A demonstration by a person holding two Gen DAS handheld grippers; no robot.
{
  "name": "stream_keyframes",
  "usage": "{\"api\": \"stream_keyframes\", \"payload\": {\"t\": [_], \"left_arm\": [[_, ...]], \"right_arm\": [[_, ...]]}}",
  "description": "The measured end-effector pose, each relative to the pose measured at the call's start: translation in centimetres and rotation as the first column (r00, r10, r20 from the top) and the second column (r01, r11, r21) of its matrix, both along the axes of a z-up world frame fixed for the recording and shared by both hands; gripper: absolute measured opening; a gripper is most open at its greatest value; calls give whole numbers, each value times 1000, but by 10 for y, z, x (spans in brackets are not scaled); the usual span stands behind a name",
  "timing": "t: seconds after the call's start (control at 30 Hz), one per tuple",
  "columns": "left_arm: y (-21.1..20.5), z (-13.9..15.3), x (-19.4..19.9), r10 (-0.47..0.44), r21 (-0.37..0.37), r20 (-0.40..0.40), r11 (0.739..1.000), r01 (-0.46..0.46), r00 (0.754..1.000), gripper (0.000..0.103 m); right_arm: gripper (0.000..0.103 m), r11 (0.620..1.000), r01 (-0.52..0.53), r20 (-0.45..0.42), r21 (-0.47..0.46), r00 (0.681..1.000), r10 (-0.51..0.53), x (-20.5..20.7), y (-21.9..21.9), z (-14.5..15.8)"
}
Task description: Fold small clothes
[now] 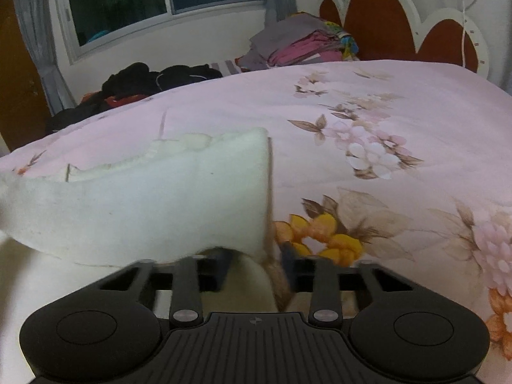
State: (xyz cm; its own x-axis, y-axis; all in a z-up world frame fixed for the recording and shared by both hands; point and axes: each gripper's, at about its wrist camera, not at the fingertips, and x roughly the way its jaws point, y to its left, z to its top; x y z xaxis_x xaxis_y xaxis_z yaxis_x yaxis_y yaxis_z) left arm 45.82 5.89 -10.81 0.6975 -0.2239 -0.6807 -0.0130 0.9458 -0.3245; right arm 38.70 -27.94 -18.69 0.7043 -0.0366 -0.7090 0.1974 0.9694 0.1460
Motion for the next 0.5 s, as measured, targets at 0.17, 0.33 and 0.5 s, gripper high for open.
{"api": "stream_keyframes", "payload": {"t": [0.17,0.33,0.5], "left_arm": [[4,-30,3,17,46,-63,999,-14,998,7],[0,-45,3,1,99,-89,995,8,996,8],[3,-35,-7,46,162,-38,986,-40,998,22]], "right_arm": [[9,999,32,1,18,999,-32,-3,-7,-2],[9,999,43,-14,17,999,-42,-7,-10,-1],[10,1000,7,-20,13,1000,-7,-23,-15,12]]}}
